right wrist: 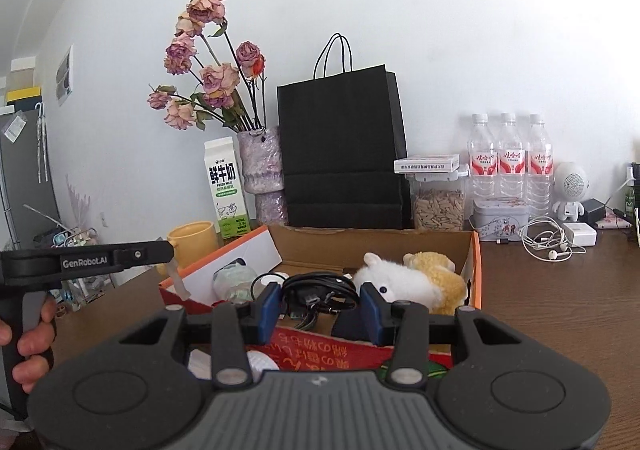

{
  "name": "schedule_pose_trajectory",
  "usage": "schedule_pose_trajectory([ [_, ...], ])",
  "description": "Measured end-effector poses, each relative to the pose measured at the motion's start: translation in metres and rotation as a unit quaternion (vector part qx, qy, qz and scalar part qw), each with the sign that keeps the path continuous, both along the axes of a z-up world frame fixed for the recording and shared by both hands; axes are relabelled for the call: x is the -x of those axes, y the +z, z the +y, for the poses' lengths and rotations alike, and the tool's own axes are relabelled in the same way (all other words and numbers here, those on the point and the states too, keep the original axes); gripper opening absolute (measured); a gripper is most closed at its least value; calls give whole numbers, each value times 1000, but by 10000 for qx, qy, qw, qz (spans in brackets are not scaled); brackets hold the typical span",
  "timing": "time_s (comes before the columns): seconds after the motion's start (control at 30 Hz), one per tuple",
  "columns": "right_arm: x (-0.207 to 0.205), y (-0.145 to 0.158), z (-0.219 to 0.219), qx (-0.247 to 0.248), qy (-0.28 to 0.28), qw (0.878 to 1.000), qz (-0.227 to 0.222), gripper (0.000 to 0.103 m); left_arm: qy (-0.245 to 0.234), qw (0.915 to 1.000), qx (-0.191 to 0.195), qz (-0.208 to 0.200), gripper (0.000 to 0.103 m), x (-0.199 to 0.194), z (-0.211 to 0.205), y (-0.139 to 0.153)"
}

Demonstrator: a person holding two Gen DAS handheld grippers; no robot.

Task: Organize objects
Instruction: 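Carry the black cable and beige ring over the box with both tools, then open the left tool to drop the ring while the right tool releases the cable into the box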

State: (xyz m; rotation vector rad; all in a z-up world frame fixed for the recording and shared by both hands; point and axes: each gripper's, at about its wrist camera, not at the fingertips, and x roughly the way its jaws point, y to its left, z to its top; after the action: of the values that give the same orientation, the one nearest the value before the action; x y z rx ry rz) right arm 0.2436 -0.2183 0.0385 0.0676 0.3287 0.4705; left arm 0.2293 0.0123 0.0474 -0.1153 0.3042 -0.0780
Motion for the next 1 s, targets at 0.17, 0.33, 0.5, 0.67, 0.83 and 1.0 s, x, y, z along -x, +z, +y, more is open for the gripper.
schedule_pose_trajectory([
  [0.17, -15, 6, 7, 34, -70, 10000, -36, 42, -54, 10000, -40, -58, 6, -15, -8, 6],
  [0.33, -32, 7, 19, 54, -73, 9999, -99, 42, -79, 9998, -15, -158, 6, -30, -14, 9],
  [0.5, -51, 0, 32, 89, -137, 9998, -110, 42, -20, 9999, 87, -125, 6, -52, -18, 8],
  [0.67, -65, -8, 36, 119, -162, 9998, -77, 42, 30, 9999, 165, 38, 6, -73, -19, 1],
  [0.83, -73, -18, 41, 236, -103, 9996, -88, 42, 20, 9996, 125, 262, 6, -85, -16, -11],
  [1.0, -76, -28, 44, 413, -18, 9991, -115, 42, 17, 9993, 54, 375, 6, -91, -14, -19],
])
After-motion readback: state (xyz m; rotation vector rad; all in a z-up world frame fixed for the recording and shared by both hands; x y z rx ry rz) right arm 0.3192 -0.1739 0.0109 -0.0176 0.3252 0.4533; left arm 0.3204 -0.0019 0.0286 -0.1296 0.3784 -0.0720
